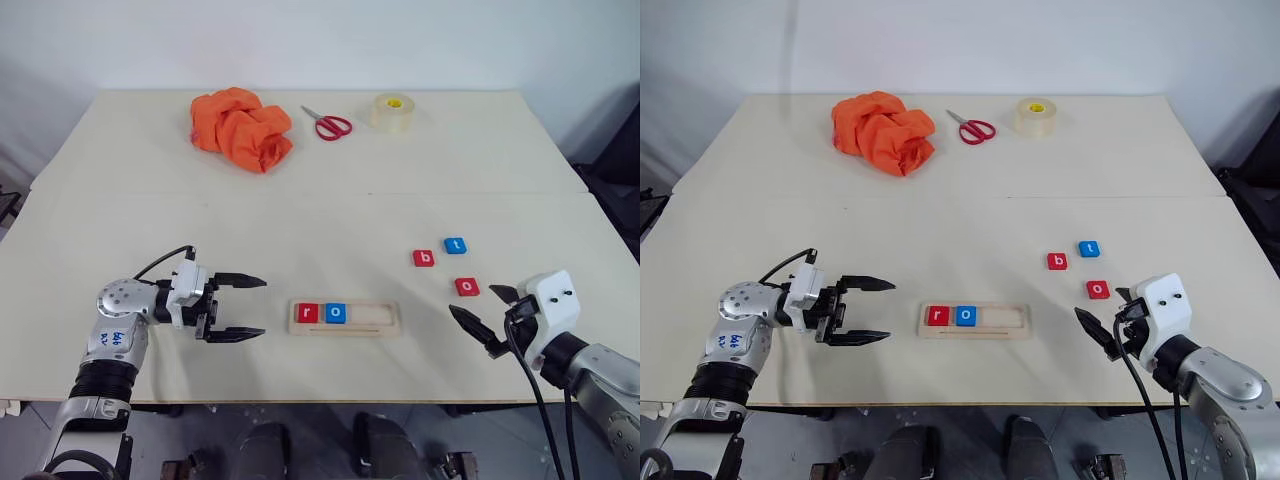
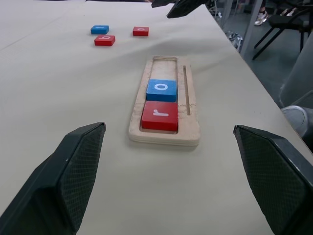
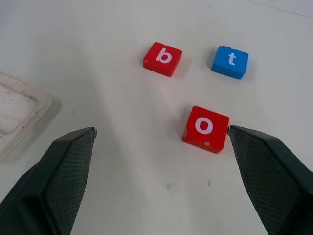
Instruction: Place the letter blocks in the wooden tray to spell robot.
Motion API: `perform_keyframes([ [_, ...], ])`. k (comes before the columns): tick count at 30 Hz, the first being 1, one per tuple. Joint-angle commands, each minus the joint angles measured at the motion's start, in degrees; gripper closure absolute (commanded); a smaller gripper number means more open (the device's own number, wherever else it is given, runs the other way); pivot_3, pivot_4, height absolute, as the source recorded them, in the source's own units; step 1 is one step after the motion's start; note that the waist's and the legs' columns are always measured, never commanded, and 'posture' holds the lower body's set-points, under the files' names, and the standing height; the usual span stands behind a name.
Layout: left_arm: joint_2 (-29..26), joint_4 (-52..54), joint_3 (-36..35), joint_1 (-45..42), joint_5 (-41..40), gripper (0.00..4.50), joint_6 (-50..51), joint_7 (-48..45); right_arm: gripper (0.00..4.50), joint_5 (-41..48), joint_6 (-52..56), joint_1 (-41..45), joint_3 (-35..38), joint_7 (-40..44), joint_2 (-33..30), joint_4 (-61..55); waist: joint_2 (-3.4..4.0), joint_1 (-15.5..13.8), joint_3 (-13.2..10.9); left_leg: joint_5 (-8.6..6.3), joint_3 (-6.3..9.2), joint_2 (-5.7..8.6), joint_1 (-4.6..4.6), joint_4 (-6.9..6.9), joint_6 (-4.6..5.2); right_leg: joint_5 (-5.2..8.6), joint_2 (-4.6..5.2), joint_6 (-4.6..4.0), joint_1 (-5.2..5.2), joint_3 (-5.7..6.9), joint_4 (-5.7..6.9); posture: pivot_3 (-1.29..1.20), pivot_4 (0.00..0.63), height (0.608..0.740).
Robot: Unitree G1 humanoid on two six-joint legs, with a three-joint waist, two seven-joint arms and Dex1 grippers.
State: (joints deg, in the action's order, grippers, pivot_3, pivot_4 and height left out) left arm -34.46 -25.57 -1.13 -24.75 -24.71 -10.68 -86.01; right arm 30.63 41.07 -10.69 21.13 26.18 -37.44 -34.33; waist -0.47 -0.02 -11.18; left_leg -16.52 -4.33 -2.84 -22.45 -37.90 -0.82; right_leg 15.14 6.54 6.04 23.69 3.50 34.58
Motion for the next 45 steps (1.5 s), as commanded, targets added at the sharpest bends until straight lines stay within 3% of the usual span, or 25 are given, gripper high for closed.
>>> perform_keyframes([
  [1, 0.08, 0.89, -0.25, -0.75, -1.76, 0.04, -0.33, -4.45, 0.0, 0.87, 1.77, 0.79, 1.91, -2.11, 0.2, -3.81, 0.0, 0.03, 0.0, 0.0, 0.0, -0.01, 0.0, 0.0, 0.0, 0.0, -0.01, 0.0, 0.0, 0.0, 0.0, 0.0, 0.15, 0.74],
  [12, 0.58, 3.6, 0.09, 0.27, -2.99, 0.04, 0.34, -4.21, 0.0, 3.4, 9.54, 10.52, -0.82, -9.26, 2.3, -6.89, -0.01, 0.04, 0.0, 0.0, 0.03, -0.01, -0.04, 0.0, 0.01, 0.0, 0.01, 0.0, 0.0, 0.01, -0.05, 0.0, 0.15, 0.74],
  [16, 0.75, 5.88, 0.48, 1.53, -3.39, 0.04, 0.83, -3.54, 0.0, 2.47, 11.09, 15.89, -4.97, -12.86, 6.44, -3.81, -0.01, 0.18, 0.0, -0.01, 0.04, -0.01, -0.05, 0.01, 0.02, 0.0, 0.0, -0.01, 0.02, 0.02, -0.05, 0.0, 0.15, 0.74],
  [24, 0.65, 10.7, 0.32, 4.46, -4.05, 0.04, 2.57, -1.38, 0.0, -8.32, 1.89, 21.36, -14.56, -16.27, 14.37, 13.85, -0.03, 0.22, 0.02, -0.02, 0.03, 0.01, -0.14, 0.02, 0.04, 0.0, 0.01, 0.0, 0.06, 0.03, -0.08, 0.0, 0.15, 0.74],
  [40, 0.78, 14.86, -0.64, 7.48, -3.82, 0.04, 3.79, 1.43, 0.0, -14.66, -7.24, 27.7, -16.72, -14.12, 18.63, 28.77, -0.04, 0.4, 0.02, -0.02, 0.03, -0.02, -0.15, 0.02, 0.05, -0.01, -0.01, 0.01, 0.11, 0.03, -0.01, 0.0, 0.15, 0.74],
  [43, 0.76, 15.08, -0.81, 7.83, -3.88, 0.0, 3.76, 1.46, 0.6, -14.86, -6.24, 27.31, -16.45, -14.83, 19.44, 27.87, -0.04, 0.5, 0.02, -0.02, 0.03, -0.02, -0.15, 0.02, 0.05, -0.01, -0.01, 0.01, 0.11, 0.03, -0.01, 0.0, 0.15, 0.74],
  [45, 0.69, 15.2, -0.91, 8.12, -3.93, 0.0, 3.74, 1.37, 1.26, -15.05, -6.13, 27.02, -16.57, -14.67, 19.76, 27.01, -0.04, 0.63, 0.02, -0.02, 0.03, -0.03, -0.14, 0.02, 0.05, 0.0, -0.02, 0.0, 0.11, 0.03, 0.0, 0.0, 0.15, 0.74],
])
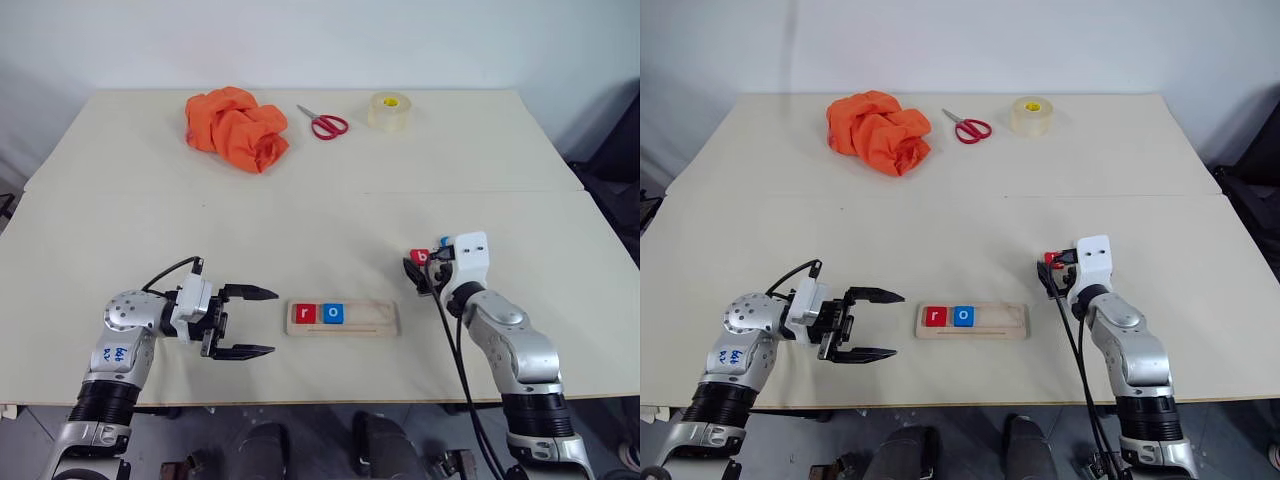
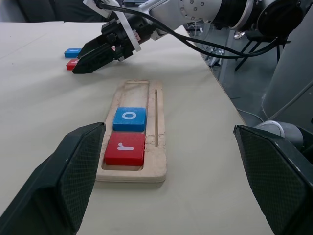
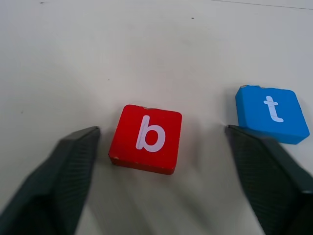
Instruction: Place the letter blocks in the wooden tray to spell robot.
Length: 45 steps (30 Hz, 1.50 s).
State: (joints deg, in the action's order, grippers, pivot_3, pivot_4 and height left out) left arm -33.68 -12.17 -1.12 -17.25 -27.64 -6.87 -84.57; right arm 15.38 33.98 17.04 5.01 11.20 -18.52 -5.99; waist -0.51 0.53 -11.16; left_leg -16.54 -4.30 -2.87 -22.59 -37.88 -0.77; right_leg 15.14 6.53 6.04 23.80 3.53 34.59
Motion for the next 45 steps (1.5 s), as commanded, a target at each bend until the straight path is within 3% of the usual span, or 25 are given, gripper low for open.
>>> perform_keyframes([
  [1, -0.13, 1.81, -0.94, 0.71, -1.01, 0.0, -0.08, -0.12, 1.62, -0.01, 1.04, -0.76, -0.52, 0.3, 0.96, -1.6, 0.0, 0.13, 0.0, 0.0, 0.0, 0.0, 0.0, 0.0, 0.0, 0.0, 0.0, 0.0, 0.0, 0.0, 0.0, 0.0, 0.15, 0.74],
  [5, -0.15, 1.68, -0.84, 0.83, -1.09, 0.0, -0.16, -0.59, 3.04, -0.08, 2.01, -1.21, -0.23, -0.19, 1.47, -4.36, 0.0, 0.27, 0.0, 0.0, 0.0, 0.0, 0.0, 0.0, 0.0, 0.0, 0.01, 0.0, 0.0, 0.0, 0.0, 0.0, 0.15, 0.74],
  [10, 0.14, 0.87, -0.59, 0.28, -1.34, 0.0, -0.14, -1.77, 3.04, 1.11, 4.84, -2.37, 1.94, -1.14, 1.38, -11.47, 0.0, 0.39, 0.0, 0.0, 0.0, 0.01, -0.05, 0.0, 0.0, 0.0, 0.02, -0.01, 0.04, 0.0, 0.0, 0.0, 0.15, 0.74],
  [14, 0.42, -0.87, -0.25, -0.66, -1.42, 0.0, -0.22, -3.53, 3.04, 4.12, 11.36, -7.59, 6.11, -2.25, 0.64, -23.77, 0.0, -0.11, 0.0, 0.0, 0.07, 0.01, -0.26, 0.0, 0.0, 0.01, 0.02, -0.02, 0.22, 0.03, 0.02, 0.0, 0.15, 0.74],
  [21, 0.61, -6.16, 0.14, -3.89, -0.71, 0.0, -1.68, -5.23, 3.04, 7.48, 16.64, -24.68, 8.67, -1.63, 0.75, -41.35, -0.01, -0.62, 0.01, 0.01, 0.04, 0.05, -0.68, -0.01, 0.0, 0.01, 0.0, -0.02, 0.63, 0.02, 0.08, 0.0, 0.15, 0.74],
  [24, 1.07, -7.72, 0.52, -4.91, -0.46, 0.0, -2.47, -5.33, 3.04, 6.78, 16.23, -29.12, 8.65, -2.74, 1.79, -42.69, -0.07, -0.41, 0.05, 0.02, 0.03, 0.06, -0.65, -0.03, 0.01, 0.0, 0.01, 0.0, 0.62, 0.0, 0.1, 0.0, 0.15, 0.74],
  [34, 1.37, -6.63, 1.21, -3.73, -1.05, 0.0, -2.57, -4.78, 3.04, 4.8, 14.79, -29.92, 7.31, -6.87, 5.8, -39.93, -0.11, -0.37, 0.07, 0.08, 0.04, 0.03, -0.6, -0.04, -0.01, 0.02, -0.01, -0.04, 0.64, -0.02, 0.21, 0.0, 0.15, 0.74],
  [42, 1.34, -4.95, 0.98, -2.26, -1.39, 0.0, -2.31, -4.17, 0.29, 6.69, 14.81, -28.61, 8.54, -2.27, 1.94, -40.3, -0.12, -0.37, 0.07, 0.08, 0.05, 0.04, -0.6, -0.05, -0.01, 0.02, -0.01, -0.04, 0.64, -0.02, 0.21, 0.0, 0.15, 0.74],
  [43, 1.32, -4.64, 0.92, -1.99, -1.44, 0.0, -2.27, -4.09, 0.02, 7.43, 14.95, -28.48, 8.9, -0.29, 0.06, -40.59, -0.12, -0.38, 0.07, 0.08, 0.04, 0.04, -0.61, -0.05, -0.01, 0.02, 0.0, -0.04, 0.64, -0.03, 0.21, 0.0, 0.15, 0.74],
  [45, 1.29, -3.92, 0.77, -1.39, -1.58, 0.0, -2.17, -3.82, 0.02, 9.12, 15.1, -28.24, 9.73, 4.76, -5.32, -40.75, -0.12, -0.42, 0.07, 0.07, 0.04, 0.04, -0.61, -0.06, -0.01, 0.02, 0.0, -0.04, 0.63, -0.03, 0.2, 0.0, 0.15, 0.74],
])
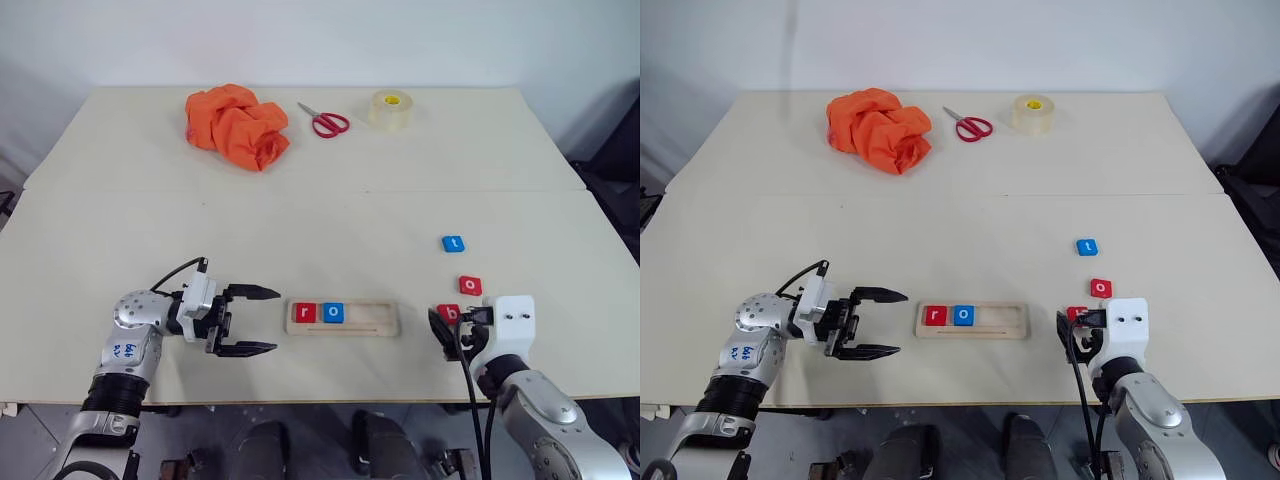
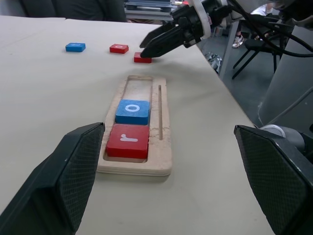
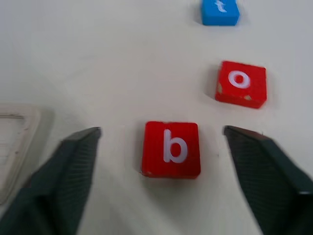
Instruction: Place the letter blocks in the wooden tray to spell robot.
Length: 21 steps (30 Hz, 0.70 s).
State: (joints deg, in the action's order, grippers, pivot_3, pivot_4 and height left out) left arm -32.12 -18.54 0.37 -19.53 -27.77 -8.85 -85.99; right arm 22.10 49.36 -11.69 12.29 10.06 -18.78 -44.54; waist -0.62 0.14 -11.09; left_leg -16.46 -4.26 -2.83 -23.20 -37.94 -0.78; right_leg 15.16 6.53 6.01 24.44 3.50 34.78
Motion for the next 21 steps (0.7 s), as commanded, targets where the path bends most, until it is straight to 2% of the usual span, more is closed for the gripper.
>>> perform_keyframes([
  [1, -0.28, 2.77, -0.8, 1.21, -1.5, 0.0, -0.2, -2.29, 0.02, 3.36, -0.45, 0.76, 3.06, 8.89, -8.19, -1.96, 0.0, -0.05, 0.0, 0.0, 0.01, 0.0, 0.0, 0.0, 0.0, 0.0, 0.0, 0.0, 0.0, 0.0, 0.0, 0.0, 0.15, 0.74],
  [6, -0.13, 4.23, -0.97, 2.65, -1.6, 0.0, -0.31, -1.83, 0.02, 4.34, -3.76, 3.72, 3.63, 21.65, -22.17, 3.51, -0.03, -0.05, 0.01, 0.0, 0.01, -0.01, 0.01, -0.02, 0.01, 0.0, -0.02, 0.0, -0.01, 0.0, 0.0, 0.0, 0.15, 0.74],
  [11, 0.08, 6.48, -0.87, 4.91, -1.94, 0.0, -0.65, -2.08, 0.02, 1.71, -12.54, 12.39, -2.46, 38.65, -36.01, 17.9, -0.05, 0.02, 0.01, 0.01, -0.02, 0.0, 0.01, -0.12, 0.02, -0.03, -0.01, 0.05, -0.03, -0.02, -0.01, 0.0, 0.15, 0.74],
  [16, -0.2, 7.54, -1.76, 6.34, -1.89, 0.0, -1.28, -1.22, 0.02, -4.48, -22.77, 19.7, -11.58, 50.92, -42.36, 30.71, -0.06, -0.19, 0.01, 0.01, 0.02, -0.01, -0.01, -0.09, 0.02, -0.01, -0.02, 0.02, -0.02, 0.03, 0.0, 0.0, 0.15, 0.74],
  [21, -0.53, 9.42, -3.21, 8.48, -1.7, 0.0, -1.76, 0.62, 0.02, -9.94, -29.72, 26.08, -18.31, 57.58, -43.09, 40.31, -0.06, -0.06, 0.01, 0.0, -0.06, 0.03, -0.02, -0.18, 0.02, -0.05, 0.02, 0.09, -0.02, -0.02, -0.01, 0.0, 0.15, 0.74],
])
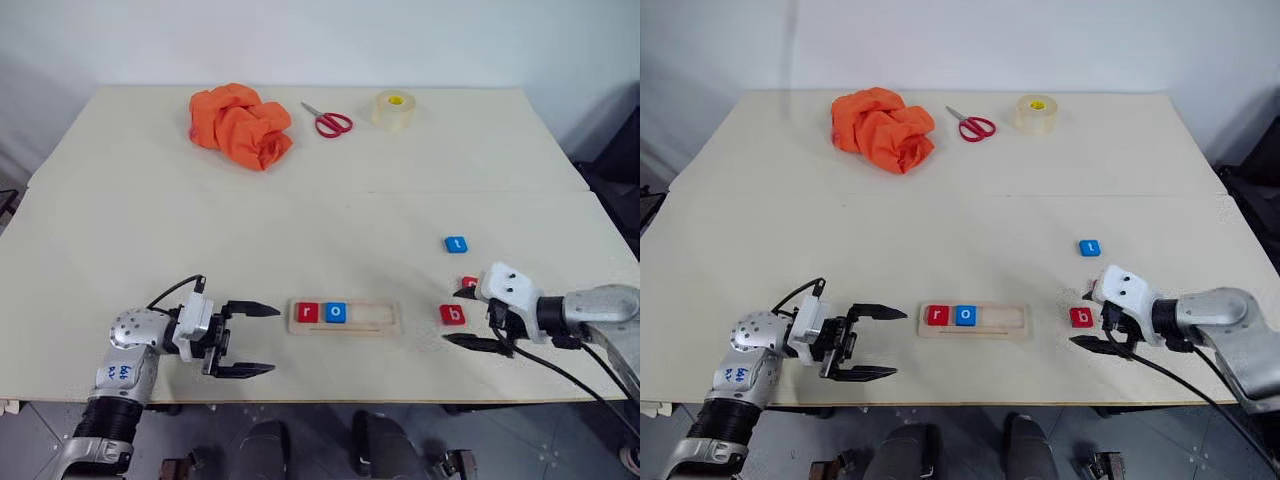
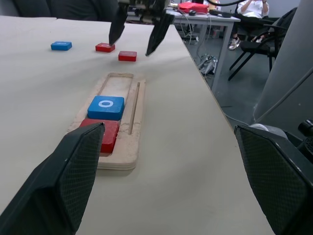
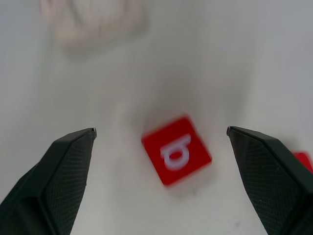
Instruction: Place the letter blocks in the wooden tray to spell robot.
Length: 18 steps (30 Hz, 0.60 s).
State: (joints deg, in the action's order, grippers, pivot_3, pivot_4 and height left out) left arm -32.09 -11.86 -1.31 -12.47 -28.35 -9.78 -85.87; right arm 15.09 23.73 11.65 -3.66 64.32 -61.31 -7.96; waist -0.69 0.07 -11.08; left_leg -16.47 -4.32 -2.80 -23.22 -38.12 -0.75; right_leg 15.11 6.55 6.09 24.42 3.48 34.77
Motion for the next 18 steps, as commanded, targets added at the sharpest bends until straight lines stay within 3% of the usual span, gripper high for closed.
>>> perform_keyframes([
  [1, -0.6, 3.16, -1.79, 1.9, -1.14, 0.0, -0.82, 0.73, 0.02, -3.76, -5.21, 3.76, -3.08, 3.81, -0.1, 5.15, 0.01, 0.01, 0.0, 0.0, 0.0, -0.01, 0.01, 0.0, 0.0, 0.0, -0.01, 0.0, 0.0, 0.0, 0.01, 0.0, 0.15, 0.74],
  [3, -0.66, 3.88, -2.21, 2.68, -1.1, 0.0, -0.67, 1.34, 0.02, -4.65, -6.46, 5.64, -4.2, 4.63, 0.96, 7.46, 0.0, 0.0, 0.0, 0.0, 0.0, -0.01, 0.02, -0.01, -0.01, 0.0, -0.01, 0.0, 0.0, 0.0, 0.03, 0.0, 0.15, 0.74],
  [6, -0.81, 5.21, -2.63, 3.94, -1.18, 0.0, -0.51, 2.25, 0.62, -5.22, -7.79, 7.24, -5.01, 5.77, 2.21, 9.09, -0.03, 0.02, 0.02, 0.01, 0.0, -0.02, 0.03, -0.06, -0.02, -0.01, 0.0, -0.01, -0.01, 0.0, 0.08, 0.0, 0.15, 0.74],
  [13, -0.9, 6.09, -2.96, 4.65, -1.21, 0.0, -0.22, 3.0, 2.93, -6.29, -8.37, 9.05, -4.82, 6.12, 4.02, 9.92, -0.08, 0.14, 0.05, 0.09, -0.01, -0.07, 0.1, -0.1, -0.1, -0.14, -0.02, -0.15, -0.02, 0.0, 0.13, 0.0, 0.15, 0.74],
  [18, -1.59, 3.21, -3.77, 2.57, -1.26, 0.0, -0.62, 1.77, 3.03, -3.15, -3.53, 11.31, -1.69, 4.79, 4.14, 4.0, -0.06, 0.12, 0.04, 0.13, -0.02, -0.07, 0.09, -0.1, -0.08, -0.17, -0.02, -0.18, 0.0, -0.01, 0.16, 0.0, 0.15, 0.74],
])
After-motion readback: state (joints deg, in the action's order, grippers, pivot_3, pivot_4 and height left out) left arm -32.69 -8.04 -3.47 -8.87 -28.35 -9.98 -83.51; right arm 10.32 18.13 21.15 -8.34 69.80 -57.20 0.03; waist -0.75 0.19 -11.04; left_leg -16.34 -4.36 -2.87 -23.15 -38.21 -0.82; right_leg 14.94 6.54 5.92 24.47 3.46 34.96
